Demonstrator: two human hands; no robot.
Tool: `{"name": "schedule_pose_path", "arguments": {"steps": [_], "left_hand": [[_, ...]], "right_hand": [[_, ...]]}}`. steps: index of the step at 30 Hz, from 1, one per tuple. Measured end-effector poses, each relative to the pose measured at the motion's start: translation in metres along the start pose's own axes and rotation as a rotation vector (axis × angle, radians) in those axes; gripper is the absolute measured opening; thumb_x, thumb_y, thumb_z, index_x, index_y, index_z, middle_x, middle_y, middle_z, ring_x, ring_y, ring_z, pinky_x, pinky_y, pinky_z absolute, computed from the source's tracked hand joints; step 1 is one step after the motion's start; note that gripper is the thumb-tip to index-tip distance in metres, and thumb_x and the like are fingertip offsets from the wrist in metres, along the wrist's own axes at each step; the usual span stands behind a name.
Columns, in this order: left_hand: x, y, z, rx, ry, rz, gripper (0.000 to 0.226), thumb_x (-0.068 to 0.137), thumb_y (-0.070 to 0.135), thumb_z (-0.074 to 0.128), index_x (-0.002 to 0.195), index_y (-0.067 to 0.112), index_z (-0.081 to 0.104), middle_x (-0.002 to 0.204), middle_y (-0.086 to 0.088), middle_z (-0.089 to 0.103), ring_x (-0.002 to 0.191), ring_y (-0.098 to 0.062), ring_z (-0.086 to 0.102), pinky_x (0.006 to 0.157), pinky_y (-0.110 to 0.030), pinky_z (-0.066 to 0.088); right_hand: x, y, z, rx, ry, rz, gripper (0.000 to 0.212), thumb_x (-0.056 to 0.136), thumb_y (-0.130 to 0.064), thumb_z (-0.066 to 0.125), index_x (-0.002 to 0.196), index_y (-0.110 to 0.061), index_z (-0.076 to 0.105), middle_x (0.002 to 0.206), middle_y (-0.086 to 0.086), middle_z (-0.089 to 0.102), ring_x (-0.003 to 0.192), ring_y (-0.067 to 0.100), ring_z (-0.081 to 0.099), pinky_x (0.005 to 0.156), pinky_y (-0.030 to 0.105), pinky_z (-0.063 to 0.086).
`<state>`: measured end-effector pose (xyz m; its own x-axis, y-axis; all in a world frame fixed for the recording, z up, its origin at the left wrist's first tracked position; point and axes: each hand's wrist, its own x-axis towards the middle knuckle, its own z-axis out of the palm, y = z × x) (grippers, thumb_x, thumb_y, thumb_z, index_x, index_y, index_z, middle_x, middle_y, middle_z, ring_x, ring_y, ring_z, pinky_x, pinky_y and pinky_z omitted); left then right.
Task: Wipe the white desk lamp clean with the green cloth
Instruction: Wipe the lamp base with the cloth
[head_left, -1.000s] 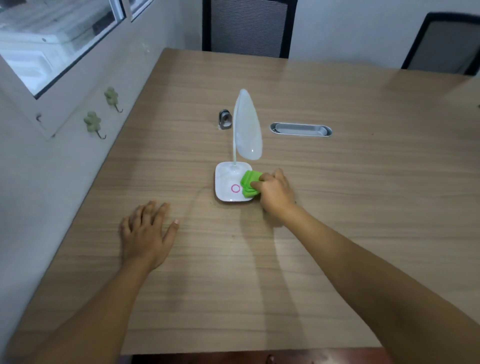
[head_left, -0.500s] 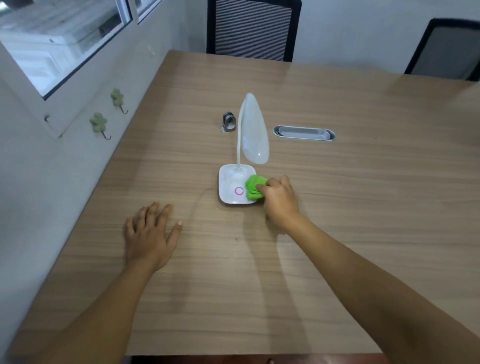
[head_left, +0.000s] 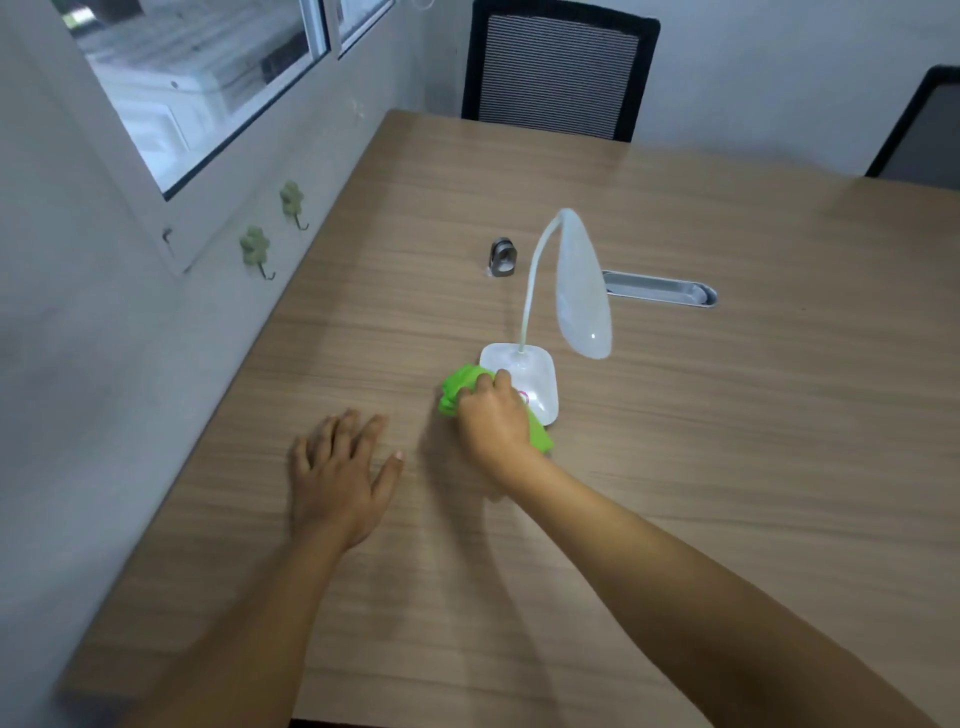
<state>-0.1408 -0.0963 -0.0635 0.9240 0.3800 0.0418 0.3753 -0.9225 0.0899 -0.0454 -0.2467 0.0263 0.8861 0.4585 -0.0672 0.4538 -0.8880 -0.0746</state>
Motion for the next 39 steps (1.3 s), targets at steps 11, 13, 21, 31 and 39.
{"name": "schedule_pose_path", "arguments": {"steps": [11, 13, 21, 31, 39], "left_hand": [[-0.001, 0.001, -0.001, -0.023, 0.035, 0.005, 0.065, 0.083, 0.062, 0.023, 0.139, 0.035, 0.042, 0.15, -0.003, 0.043, 0.139, -0.026, 0.036, 0.109, -0.052, 0.025], [-0.001, 0.001, 0.0, -0.036, 0.048, 0.009, 0.064, 0.083, 0.061, 0.025, 0.138, 0.034, 0.045, 0.149, -0.003, 0.045, 0.137, -0.027, 0.037, 0.109, -0.052, 0.025], [-0.001, 0.001, 0.001, -0.089, 0.024, 0.009, 0.064, 0.086, 0.062, 0.024, 0.141, 0.034, 0.041, 0.152, -0.004, 0.04, 0.141, -0.027, 0.032, 0.113, -0.053, 0.017], [0.0, 0.002, 0.001, -0.073, 0.052, -0.003, 0.059, 0.085, 0.06, 0.034, 0.136, 0.033, 0.046, 0.147, -0.002, 0.047, 0.135, -0.027, 0.042, 0.108, -0.053, 0.025], [0.0, 0.001, 0.001, -0.086, 0.056, -0.016, 0.059, 0.083, 0.06, 0.038, 0.137, 0.036, 0.045, 0.147, 0.0, 0.048, 0.135, -0.025, 0.042, 0.11, -0.054, 0.028]], "right_hand": [[0.055, 0.0, -0.027, 0.042, 0.029, 0.161, 0.032, 0.092, 0.003, 0.043, 0.12, 0.003, 0.059, 0.129, 0.021, 0.052, 0.124, 0.038, 0.041, 0.1, 0.038, 0.043], [0.053, -0.011, -0.017, 0.046, -0.009, 0.134, 0.033, 0.092, 0.002, 0.044, 0.12, 0.002, 0.059, 0.128, 0.022, 0.053, 0.124, 0.039, 0.04, 0.1, 0.039, 0.042], [0.083, -0.036, -0.025, 0.125, 0.115, 0.036, 0.029, 0.088, 0.003, 0.046, 0.111, 0.0, 0.063, 0.116, 0.019, 0.062, 0.119, 0.038, 0.042, 0.096, 0.04, 0.043], [0.129, -0.03, 0.016, 0.079, 0.109, -0.045, 0.039, 0.093, -0.013, 0.044, 0.129, -0.022, 0.055, 0.125, 0.012, 0.058, 0.119, 0.034, 0.046, 0.098, 0.041, 0.042], [0.117, -0.029, 0.045, 0.178, 0.038, -0.115, 0.048, 0.092, -0.017, 0.046, 0.14, -0.02, 0.043, 0.15, 0.012, 0.041, 0.137, 0.029, 0.038, 0.115, 0.044, 0.03]]}}
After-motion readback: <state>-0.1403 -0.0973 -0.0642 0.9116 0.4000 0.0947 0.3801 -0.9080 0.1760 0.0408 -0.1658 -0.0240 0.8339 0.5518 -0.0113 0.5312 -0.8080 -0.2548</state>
